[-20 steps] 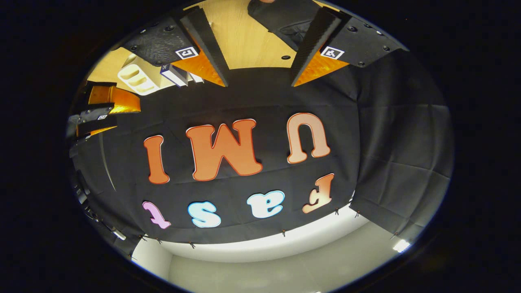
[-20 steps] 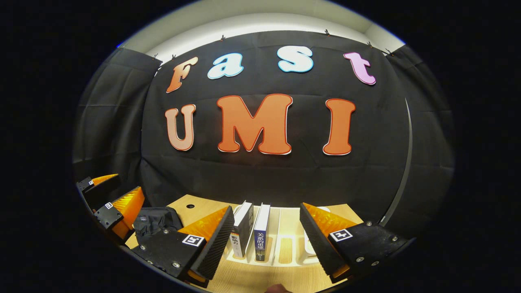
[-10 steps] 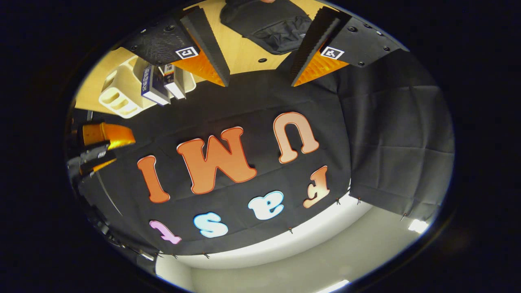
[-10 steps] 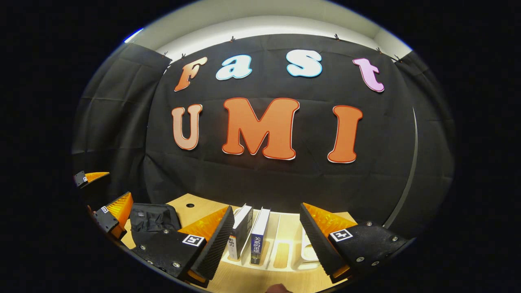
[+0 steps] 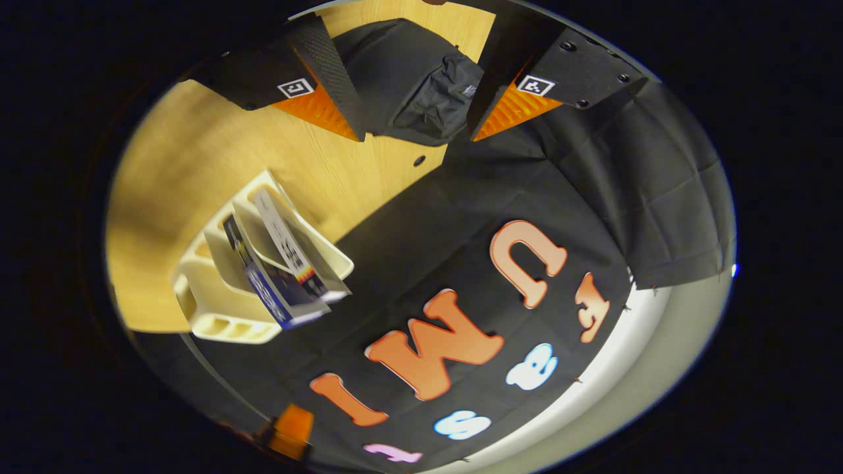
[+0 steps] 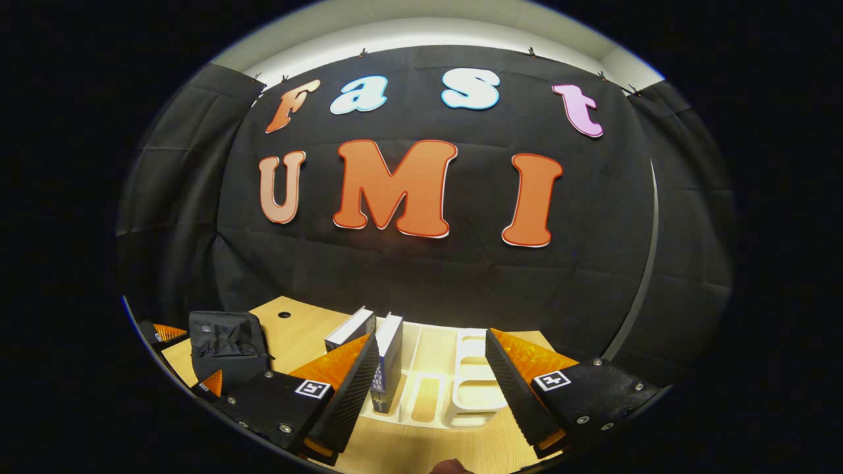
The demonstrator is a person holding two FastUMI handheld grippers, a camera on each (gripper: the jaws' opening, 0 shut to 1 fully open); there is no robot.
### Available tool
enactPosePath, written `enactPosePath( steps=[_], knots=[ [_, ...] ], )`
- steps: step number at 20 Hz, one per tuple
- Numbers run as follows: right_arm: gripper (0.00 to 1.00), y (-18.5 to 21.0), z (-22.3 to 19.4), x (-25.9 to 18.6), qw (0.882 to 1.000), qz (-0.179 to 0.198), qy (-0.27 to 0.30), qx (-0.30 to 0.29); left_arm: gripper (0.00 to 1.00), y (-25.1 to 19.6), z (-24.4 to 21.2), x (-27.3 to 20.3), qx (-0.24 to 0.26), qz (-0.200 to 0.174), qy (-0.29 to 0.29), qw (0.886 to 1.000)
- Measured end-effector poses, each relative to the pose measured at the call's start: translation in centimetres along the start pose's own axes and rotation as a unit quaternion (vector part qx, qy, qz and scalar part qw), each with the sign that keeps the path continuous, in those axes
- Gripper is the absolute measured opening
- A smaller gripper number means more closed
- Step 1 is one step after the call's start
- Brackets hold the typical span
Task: Open the schoolbag, grab two books from the bookshelf and put them into the schoolbag.
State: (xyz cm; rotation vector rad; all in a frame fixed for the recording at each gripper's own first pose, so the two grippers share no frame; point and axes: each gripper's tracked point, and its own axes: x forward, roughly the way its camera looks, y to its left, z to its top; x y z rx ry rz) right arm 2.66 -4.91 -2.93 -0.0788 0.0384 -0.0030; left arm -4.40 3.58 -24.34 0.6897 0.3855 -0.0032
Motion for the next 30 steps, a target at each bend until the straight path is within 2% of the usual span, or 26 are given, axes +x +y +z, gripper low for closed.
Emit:
enactPosePath(
  steps=[5, 8, 11, 13, 16, 17, 18, 19, 20, 21, 22, 23, 25, 30],
  knots=[
    [0.96, -2.3, -1.5, 0.2, 1.0, -0.017, 0.015, 0.003, 0.96, -4.7, -7.9, 1.6, 0.086, -0.038, 0.082, 0.992],
    [0.96, -3.1, -1.9, 0.3, 1.0, -0.022, 0.02, 0.006, 0.96, -6.1, -11.4, 2.4, 0.102, -0.049, 0.118, 0.987],
    [0.96, -3.6, -2.1, 0.5, 0.999, -0.025, 0.022, 0.007, 0.96, -5.1, -12.4, 4.1, 0.114, -0.03, 0.142, 0.983],
    [0.96, -3.3, -2.2, 0.8, 0.999, -0.019, 0.026, 0.011, 0.96, -4.1, -12.6, 5.2, 0.122, -0.021, 0.15, 0.981],
    [0.96, -1.7, -2.2, 1.7, 0.999, 0.002, 0.034, 0.012, 0.94, -3.2, -13.6, 7.3, 0.112, -0.037, 0.178, 0.977],
    [0.96, -1.0, -2.2, 2.1, 0.999, 0.012, 0.036, 0.008, 0.77, -2.9, -13.5, 7.8, 0.107, -0.048, 0.183, 0.976],
    [0.96, -0.1, -2.1, 2.5, 0.999, 0.019, 0.041, 0.003, 0.8, -2.6, -13.3, 8.0, 0.104, -0.061, 0.18, 0.976],
    [0.96, 0.8, -2.3, 2.8, 0.999, 0.026, 0.047, 0.0, 0.64, -2.5, -13.1, 8.4, 0.105, -0.081, 0.179, 0.975],
    [0.96, 1.8, -2.2, 3.2, 0.998, 0.03, 0.054, -0.004, 0.57, -2.3, -13.0, 8.2, 0.104, -0.101, 0.174, 0.974],
    [0.96, 2.9, -2.0, 3.5, 0.998, 0.034, 0.059, -0.006, 0.33, -2.6, -12.9, 8.2, 0.1, -0.131, 0.171, 0.972],
    [0.96, 3.9, -1.7, 3.9, 0.997, 0.033, 0.063, -0.008, 0.37, -2.5, -12.8, 8.3, 0.1, -0.157, 0.163, 0.969],
    [0.96, 4.9, -1.8, 4.4, 0.997, 0.032, 0.07, -0.007, 0.21, -2.6, -13.0, 8.3, 0.1, -0.188, 0.164, 0.963],
    [0.96, 7.0, -2.3, 5.4, 0.995, 0.019, 0.095, -0.002, 0.1, -2.2, -12.2, 8.3, 0.092, -0.242, 0.146, 0.955],
    [0.96, 11.1, -2.4, 7.8, 0.986, -0.027, 0.163, 0.022, 0.07, 1.7, -11.1, 9.8, 0.041, -0.355, 0.131, 0.925]
  ],
)
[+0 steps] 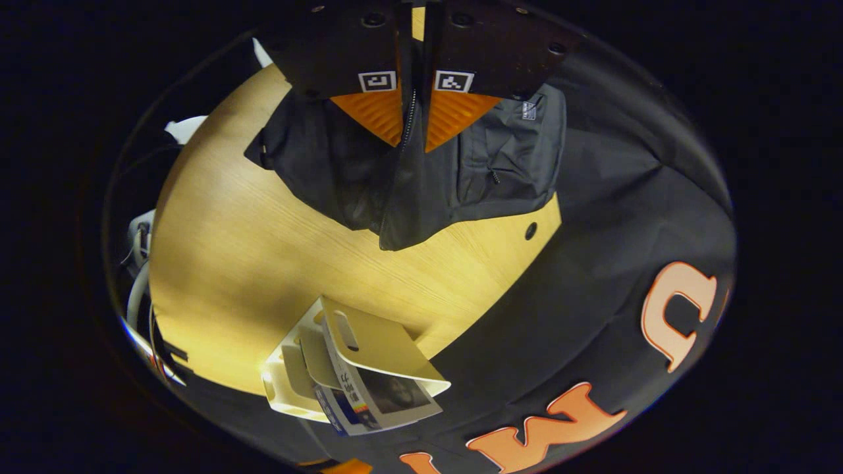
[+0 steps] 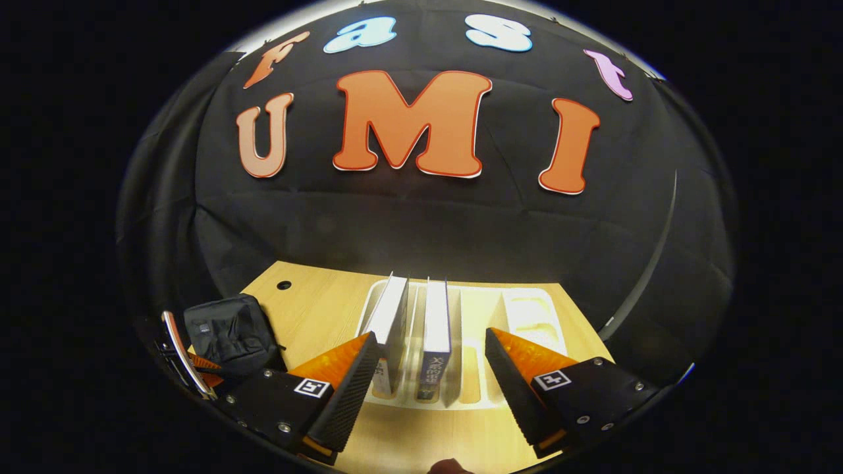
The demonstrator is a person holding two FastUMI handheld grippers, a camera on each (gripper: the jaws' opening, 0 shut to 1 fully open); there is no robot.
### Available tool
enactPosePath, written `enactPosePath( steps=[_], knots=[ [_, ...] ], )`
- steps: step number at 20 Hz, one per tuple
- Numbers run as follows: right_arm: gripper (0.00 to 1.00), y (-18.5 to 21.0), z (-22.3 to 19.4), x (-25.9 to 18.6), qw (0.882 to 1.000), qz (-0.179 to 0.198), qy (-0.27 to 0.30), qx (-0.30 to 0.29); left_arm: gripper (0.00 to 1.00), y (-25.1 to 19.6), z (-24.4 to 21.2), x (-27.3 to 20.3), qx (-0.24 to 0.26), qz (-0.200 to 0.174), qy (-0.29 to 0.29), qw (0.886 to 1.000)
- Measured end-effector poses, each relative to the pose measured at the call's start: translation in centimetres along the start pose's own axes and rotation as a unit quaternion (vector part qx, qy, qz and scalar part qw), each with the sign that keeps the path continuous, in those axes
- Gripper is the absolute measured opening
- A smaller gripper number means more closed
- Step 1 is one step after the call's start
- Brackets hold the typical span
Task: Open the schoolbag, grab two books from the bookshelf and put them into the schoolbag.
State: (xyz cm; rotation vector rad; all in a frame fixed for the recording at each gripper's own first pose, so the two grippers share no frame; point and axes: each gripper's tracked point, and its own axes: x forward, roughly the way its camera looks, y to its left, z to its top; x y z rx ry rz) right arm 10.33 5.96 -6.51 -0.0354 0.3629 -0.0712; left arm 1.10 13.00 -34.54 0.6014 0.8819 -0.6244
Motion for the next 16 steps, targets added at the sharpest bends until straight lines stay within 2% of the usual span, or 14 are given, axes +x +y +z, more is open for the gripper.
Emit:
enactPosePath(
  steps=[2, 5, 10, 13, 16],
  knots=[
    [0.96, 1.3, 0.9, 0.6, 1.0, -0.008, 0.018, 0.002, 0.06, 1.8, 0.1, -1.1, 0.007, -0.032, -0.006, 0.999],
    [0.96, 2.9, 2.3, 1.3, 0.998, -0.013, 0.047, -0.027, 0.07, 4.0, 0.6, -2.5, 0.008, -0.073, -0.012, 0.997],
    [0.97, 6.0, 2.0, 3.6, 0.989, 0.032, 0.138, -0.04, 0.06, 6.7, 2.2, -4.8, -0.051, -0.134, -0.013, 0.99],
    [0.97, 7.8, 0.6, 6.2, 0.976, 0.07, 0.203, -0.037, 0.06, 9.1, 2.9, -6.2, -0.06, -0.143, -0.014, 0.988],
    [0.97, 7.5, -0.5, 8.6, 0.963, 0.073, 0.255, -0.04, 0.06, 10.6, 3.6, -7.1, -0.052, -0.143, -0.011, 0.988]
  ],
)
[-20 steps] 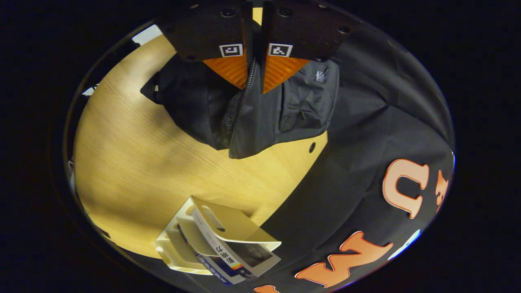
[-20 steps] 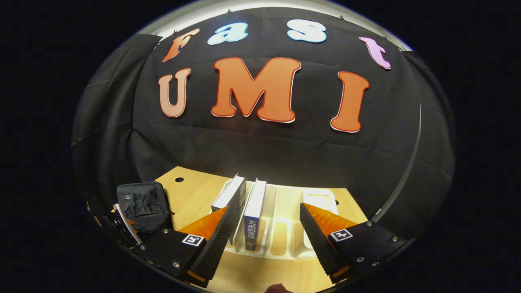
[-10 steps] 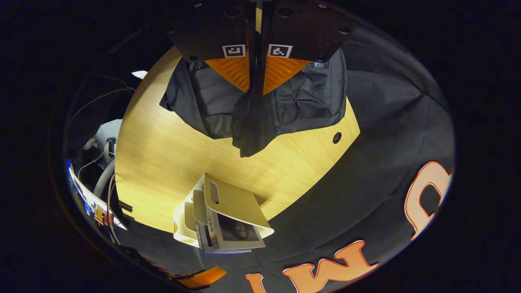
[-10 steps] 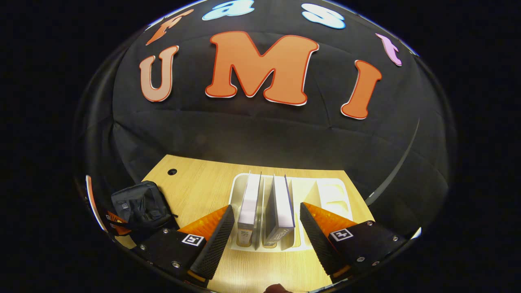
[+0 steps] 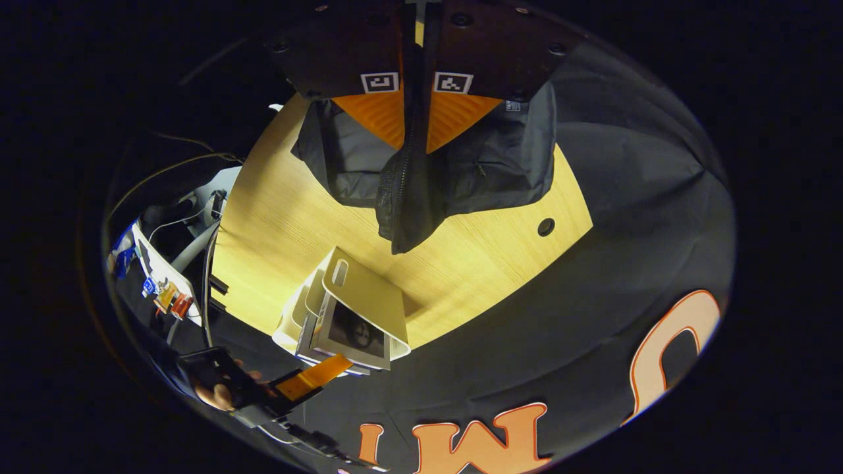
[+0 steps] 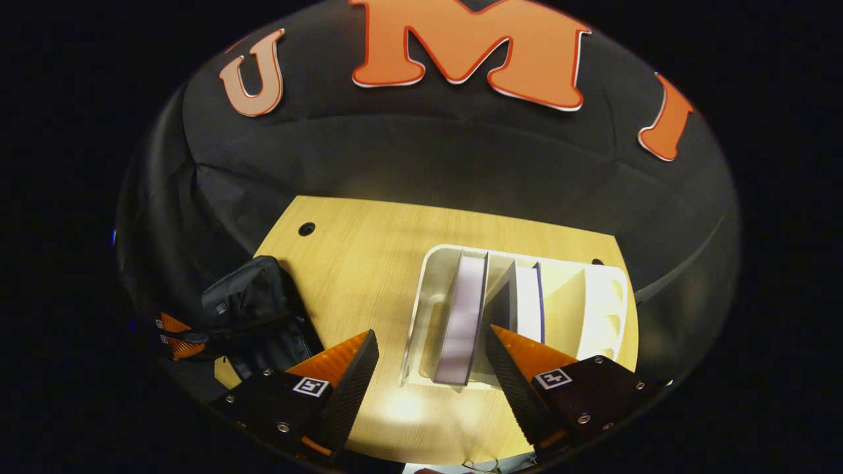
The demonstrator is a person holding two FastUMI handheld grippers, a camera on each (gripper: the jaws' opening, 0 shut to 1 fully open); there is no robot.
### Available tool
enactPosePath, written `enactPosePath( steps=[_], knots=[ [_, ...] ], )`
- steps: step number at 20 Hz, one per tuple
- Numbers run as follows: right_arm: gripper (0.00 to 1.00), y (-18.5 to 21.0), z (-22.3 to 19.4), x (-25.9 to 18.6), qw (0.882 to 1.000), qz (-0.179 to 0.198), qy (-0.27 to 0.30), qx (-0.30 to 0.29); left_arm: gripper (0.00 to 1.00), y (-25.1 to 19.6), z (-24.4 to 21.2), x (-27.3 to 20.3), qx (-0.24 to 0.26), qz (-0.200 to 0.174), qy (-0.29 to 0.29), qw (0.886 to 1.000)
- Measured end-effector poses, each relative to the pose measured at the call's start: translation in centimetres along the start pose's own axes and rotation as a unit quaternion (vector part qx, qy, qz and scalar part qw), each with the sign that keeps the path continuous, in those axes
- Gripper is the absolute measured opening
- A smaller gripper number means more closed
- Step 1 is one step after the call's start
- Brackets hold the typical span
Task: Open the schoolbag, grab two books from the bookshelf and put them into the schoolbag.
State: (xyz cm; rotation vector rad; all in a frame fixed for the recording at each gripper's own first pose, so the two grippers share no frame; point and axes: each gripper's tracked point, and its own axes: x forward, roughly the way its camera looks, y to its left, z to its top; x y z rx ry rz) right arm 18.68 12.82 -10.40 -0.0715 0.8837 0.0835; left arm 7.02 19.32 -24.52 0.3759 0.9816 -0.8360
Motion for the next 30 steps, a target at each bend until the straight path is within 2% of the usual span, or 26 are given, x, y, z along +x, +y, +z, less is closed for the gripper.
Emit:
enactPosePath(
  steps=[5, 7, 8, 9, 10, 11, 12, 13, 14, 19, 20, 21, 23, 24, 25, 30],
  knots=[
    [0.95, -2.8, 0.3, 4.1, 0.996, -0.037, 0.086, -0.002, 0.06, 0.5, 0.8, -1.0, 0.022, -0.004, 0.008, 1.0],
    [0.86, -3.2, -0.2, 5.2, 0.992, -0.043, 0.117, 0.006, 0.05, 0.7, 1.0, -0.9, 0.023, -0.004, 0.013, 1.0],
    [0.76, -3.0, -0.5, 5.7, 0.99, -0.038, 0.137, 0.022, 0.05, 0.8, 1.0, -0.9, 0.023, -0.004, 0.016, 1.0],
    [0.61, -3.0, -0.9, 6.1, 0.986, -0.039, 0.156, 0.04, 0.05, 0.9, 1.0, -0.8, 0.023, -0.004, 0.018, 1.0],
    [0.62, -2.8, -1.1, 6.5, 0.983, -0.036, 0.173, 0.053, 0.05, 1.0, 1.0, -0.7, 0.022, -0.006, 0.02, 1.0],
    [0.56, -2.8, -1.3, 6.9, 0.98, -0.036, 0.184, 0.061, 0.05, 1.0, 1.1, -0.6, 0.021, -0.007, 0.022, 1.0],
    [0.45, -2.7, -1.1, 6.9, 0.978, -0.035, 0.193, 0.073, 0.06, 1.0, 1.1, -0.4, 0.018, -0.01, 0.025, 0.999],
    [0.5, -2.5, -1.4, 7.1, 0.976, -0.035, 0.196, 0.088, 0.06, 0.8, 1.2, -0.3, 0.014, -0.013, 0.026, 0.999],
    [0.38, -2.4, -1.4, 6.9, 0.974, -0.039, 0.2, 0.096, 0.06, 0.6, 1.2, -0.4, 0.01, -0.018, 0.026, 0.999],
    [0.33, -2.6, -1.1, 2.8, 0.979, -0.033, 0.166, 0.114, 0.06, 0.4, 1.0, -0.3, 0.03, -0.041, 0.022, 0.998],
    [0.41, -2.7, -1.2, 1.6, 0.979, -0.033, 0.16, 0.123, 0.06, 0.4, 1.0, -0.2, 0.035, -0.046, 0.022, 0.998],
    [0.32, -2.9, -1.2, 0.3, 0.979, -0.033, 0.152, 0.129, 0.06, 0.5, 1.1, -0.3, 0.04, -0.049, 0.02, 0.998],
    [0.3, -3.5, -2.2, -1.9, 0.981, -0.039, 0.135, 0.137, 0.06, 0.5, 1.3, -0.3, 0.046, -0.057, 0.013, 0.997],
    [0.4, -3.5, -2.7, -3.1, 0.981, -0.037, 0.127, 0.143, 0.06, 0.4, 1.3, -0.3, 0.048, -0.061, 0.01, 0.997],
    [0.3, -3.0, -3.5, -4.2, 0.98, -0.034, 0.121, 0.152, 0.05, 0.3, 1.3, -0.4, 0.05, -0.065, 0.008, 0.997],
    [0.29, -2.0, -8.8, -9.6, 0.973, -0.027, 0.098, 0.206, 0.06, 0.4, 1.3, -0.3, 0.056, -0.078, -0.002, 0.995]
  ],
)
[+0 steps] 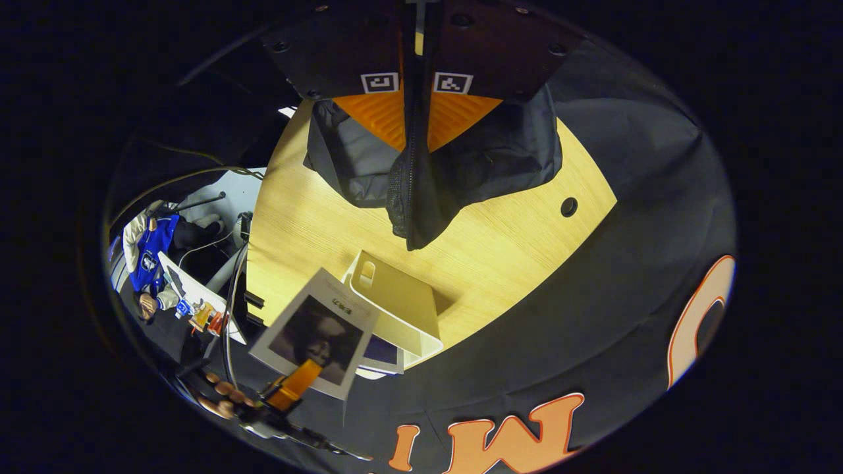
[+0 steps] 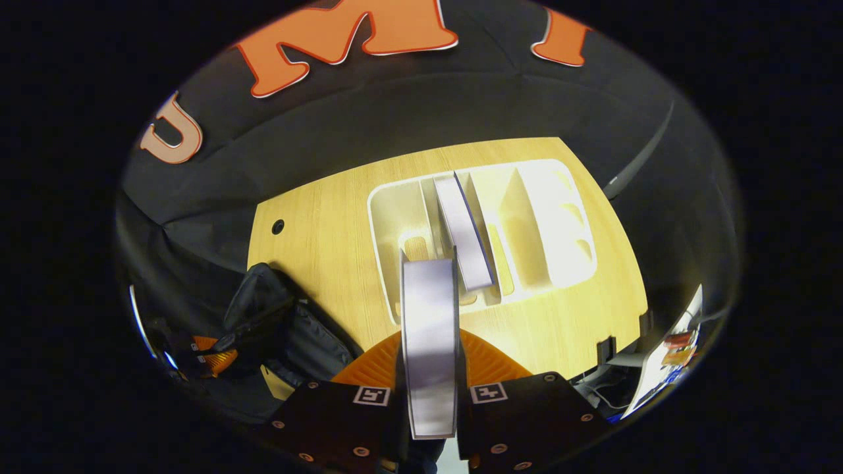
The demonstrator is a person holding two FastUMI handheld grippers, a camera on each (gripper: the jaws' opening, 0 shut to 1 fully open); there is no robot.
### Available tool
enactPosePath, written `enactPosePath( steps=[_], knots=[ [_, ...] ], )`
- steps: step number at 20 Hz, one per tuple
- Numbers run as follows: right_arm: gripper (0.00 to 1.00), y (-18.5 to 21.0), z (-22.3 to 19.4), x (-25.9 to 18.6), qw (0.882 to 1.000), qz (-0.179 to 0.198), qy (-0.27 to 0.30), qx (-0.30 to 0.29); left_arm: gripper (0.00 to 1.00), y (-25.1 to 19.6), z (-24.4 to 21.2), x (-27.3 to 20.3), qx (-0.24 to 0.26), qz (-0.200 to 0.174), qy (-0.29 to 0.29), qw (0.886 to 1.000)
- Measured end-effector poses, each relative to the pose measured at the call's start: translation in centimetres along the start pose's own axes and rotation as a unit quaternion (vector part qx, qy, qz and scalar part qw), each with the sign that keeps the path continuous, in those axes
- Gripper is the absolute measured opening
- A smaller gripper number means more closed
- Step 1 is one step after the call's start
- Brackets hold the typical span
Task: Open the schoolbag, grab two books from the bookshelf and put them into the schoolbag.
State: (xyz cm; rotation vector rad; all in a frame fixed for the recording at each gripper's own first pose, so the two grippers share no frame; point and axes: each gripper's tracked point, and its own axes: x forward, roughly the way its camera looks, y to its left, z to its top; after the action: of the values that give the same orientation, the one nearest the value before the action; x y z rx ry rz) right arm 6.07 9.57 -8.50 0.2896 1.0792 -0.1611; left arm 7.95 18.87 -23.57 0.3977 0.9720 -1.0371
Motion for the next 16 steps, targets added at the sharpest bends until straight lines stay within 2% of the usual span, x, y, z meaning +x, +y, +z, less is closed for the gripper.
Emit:
enactPosePath(
  steps=[1, 2, 3, 6, 7, 8, 12, 16],
  knots=[
    [0.29, -0.1, -1.2, -0.7, 1.0, 0.009, -0.005, 0.015, 0.05, 0.0, 0.0, -0.1, 0.001, -0.001, -0.003, 1.0],
    [0.38, -0.1, -2.3, -1.4, 0.999, 0.019, -0.013, 0.035, 0.05, -0.1, -0.1, -0.4, 0.001, -0.004, -0.005, 1.0],
    [0.29, -0.1, -3.3, -2.1, 0.998, 0.032, -0.02, 0.052, 0.05, -0.2, 0.0, -0.5, 0.001, -0.006, -0.007, 1.0],
    [0.28, 0.4, -6.1, -4.0, 0.99, 0.08, -0.043, 0.111, 0.05, -0.2, -0.1, -1.2, -0.004, -0.013, -0.019, 1.0],
    [0.38, 0.8, -6.9, -4.5, 0.985, 0.1, -0.051, 0.131, 0.06, -0.2, 0.0, -1.4, -0.009, -0.014, -0.021, 1.0],
    [0.28, 1.4, -7.6, -4.9, 0.98, 0.124, -0.056, 0.147, 0.05, -0.1, 0.0, -1.6, -0.012, -0.015, -0.023, 1.0],
    [0.27, 5.0, -10.1, -4.5, 0.958, 0.213, -0.068, 0.182, 0.05, 0.1, 0.9, -2.0, -0.034, -0.018, -0.038, 0.999],
    [0.27, 9.1, -12.2, -2.2, 0.933, 0.284, -0.056, 0.214, 0.06, -0.2, 1.4, -2.5, -0.047, -0.017, -0.051, 0.997]
  ],
)
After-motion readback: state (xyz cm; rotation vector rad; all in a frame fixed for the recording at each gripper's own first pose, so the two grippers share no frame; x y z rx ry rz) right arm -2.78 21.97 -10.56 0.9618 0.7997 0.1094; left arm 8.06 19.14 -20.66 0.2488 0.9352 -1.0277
